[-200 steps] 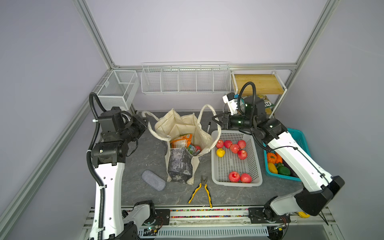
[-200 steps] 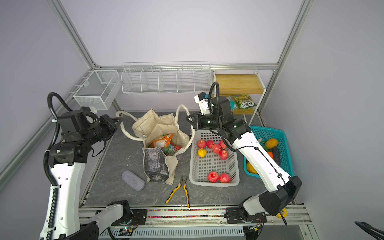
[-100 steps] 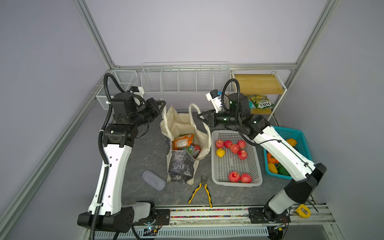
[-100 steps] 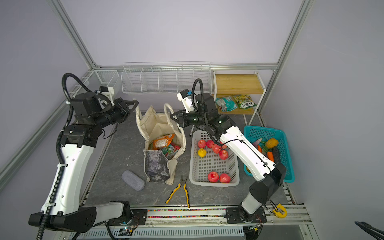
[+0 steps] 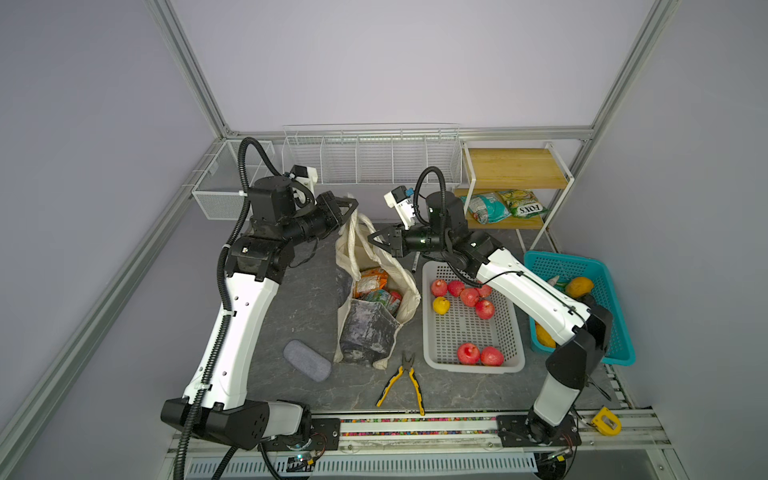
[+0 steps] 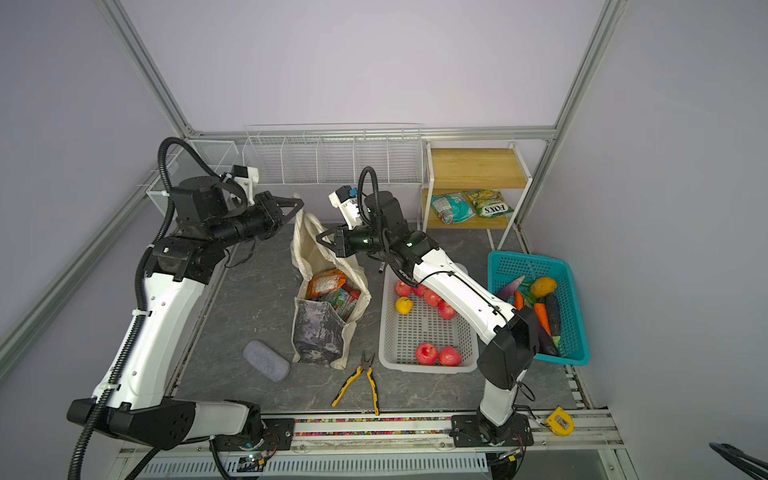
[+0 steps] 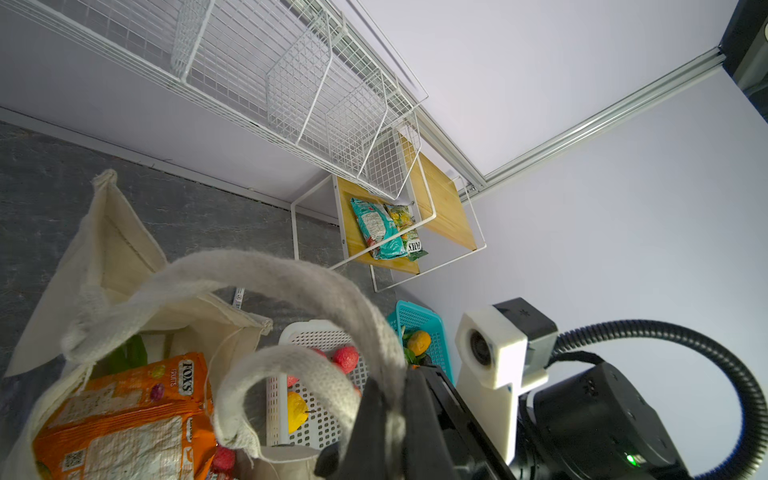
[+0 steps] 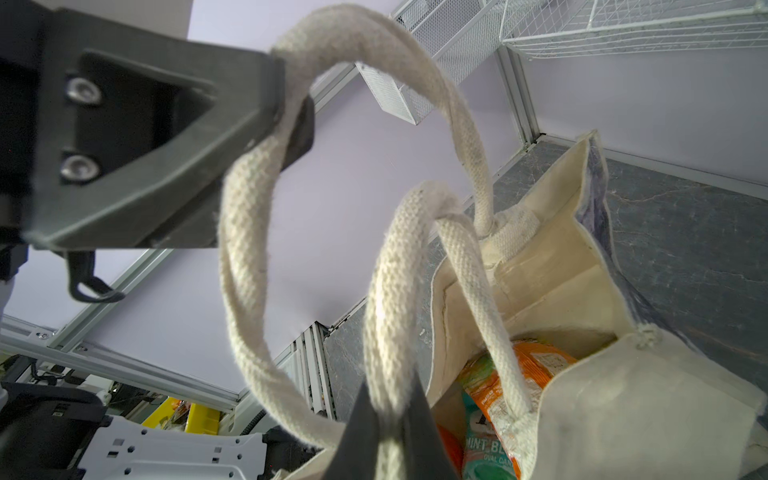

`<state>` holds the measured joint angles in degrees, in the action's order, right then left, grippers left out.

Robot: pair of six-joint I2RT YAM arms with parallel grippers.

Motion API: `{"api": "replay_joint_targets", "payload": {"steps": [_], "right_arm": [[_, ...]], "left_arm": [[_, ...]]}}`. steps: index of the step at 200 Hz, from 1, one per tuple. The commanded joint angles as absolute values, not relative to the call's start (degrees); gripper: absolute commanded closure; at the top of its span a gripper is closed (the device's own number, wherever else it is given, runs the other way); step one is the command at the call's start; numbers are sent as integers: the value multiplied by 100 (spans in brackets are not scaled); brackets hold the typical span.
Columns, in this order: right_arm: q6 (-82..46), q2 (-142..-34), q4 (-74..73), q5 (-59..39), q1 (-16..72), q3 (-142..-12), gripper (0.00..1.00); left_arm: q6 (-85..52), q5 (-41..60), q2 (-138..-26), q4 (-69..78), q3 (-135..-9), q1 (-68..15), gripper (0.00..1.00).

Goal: Place the food into the grocery bag and tie it
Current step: 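Raise both handle straps and bring the grippers together above the tote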

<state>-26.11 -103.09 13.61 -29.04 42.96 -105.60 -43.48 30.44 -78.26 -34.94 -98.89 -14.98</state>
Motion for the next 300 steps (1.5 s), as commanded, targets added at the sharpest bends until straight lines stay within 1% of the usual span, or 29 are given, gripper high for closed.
{"api": "replay_joint_targets", "payload": {"steps": [1, 43, 65, 136, 177, 181, 190, 200, 201, 202, 203, 207, 218, 229, 246, 261, 278, 300], "right_arm": [[-2809, -10535, 702, -3177, 4333, -10897, 93], [-3036, -11031, 436, -3465, 4344, -11451, 93], [-3117, -11147, 255, -3557, 4340, -11539, 93], [-3376, -11614, -383, -3082, 4154, -12033, 93], [-3414, -11641, -568, -2918, 4053, -12076, 93], [-3419, -11644, -564, -2918, 4053, -12076, 93], [-3411, -11645, -562, -2934, 4038, -12076, 93], [-3393, -11632, -524, -2961, 4027, -12061, 93], [-3384, -11630, -521, -2966, 4026, -12060, 93], [-3380, -11625, -516, -2968, 4030, -12055, 93], [-3382, -11622, -517, -2970, 4032, -12048, 93], [-3375, -11607, -506, -2978, 4030, -12013, 93], [-3368, -11549, -547, -2979, 4030, -11893, 93], [-3373, -11485, -587, -2964, 4028, -11760, 93], [-3373, -11414, -656, -2962, 4026, -11609, 93], [-3375, -11365, -699, -2953, 4026, -11541, 93], [-3362, -11334, -692, -2962, 4026, -11509, 93], [-3331, -11265, -655, -2979, 4028, -11413, 93]], "left_arm": [[-4386, 3309, -7833, -3085, -10121, -1606, 100], [-4360, 3419, -7827, -3150, -10072, -1670, 100], [-4379, 3477, -7846, -3136, -10066, -1669, 100], [-4498, 3949, -7633, -3137, -9660, -1679, 100], [-4483, 3845, -7346, -3181, -9247, -1670, 100], [-4484, 3806, -7315, -3182, -9219, -1657, 97], [-4515, 3742, -7259, -3173, -9161, -1627, 87], [-4544, 3682, -7208, -3139, -9118, -1593, 71], [-4544, 3678, -7203, -3134, -9118, -1587, 68], [-4544, 3671, -7201, -3127, -9122, -1585, 68], [-4544, 3664, -7195, -3119, -9122, -1583, 65], [-4552, 3635, -7177, -3105, -9102, -1569, 60], [-4576, 3563, -7111, -3015, -9083, -1541, 49], [-4639, 3493, -7056, -2927, -9075, -1497, 42], [-4773, 3401, -6982, -2740, -9050, -1418, 34], [-4868, 3224, -6968, -2736, -9040, -1327, 32], [-5019, 2973, -7006, -2879, -9003, -1150, 31], [-5059, 2776, -7170, -2971, -8994, -993, 33]]}}
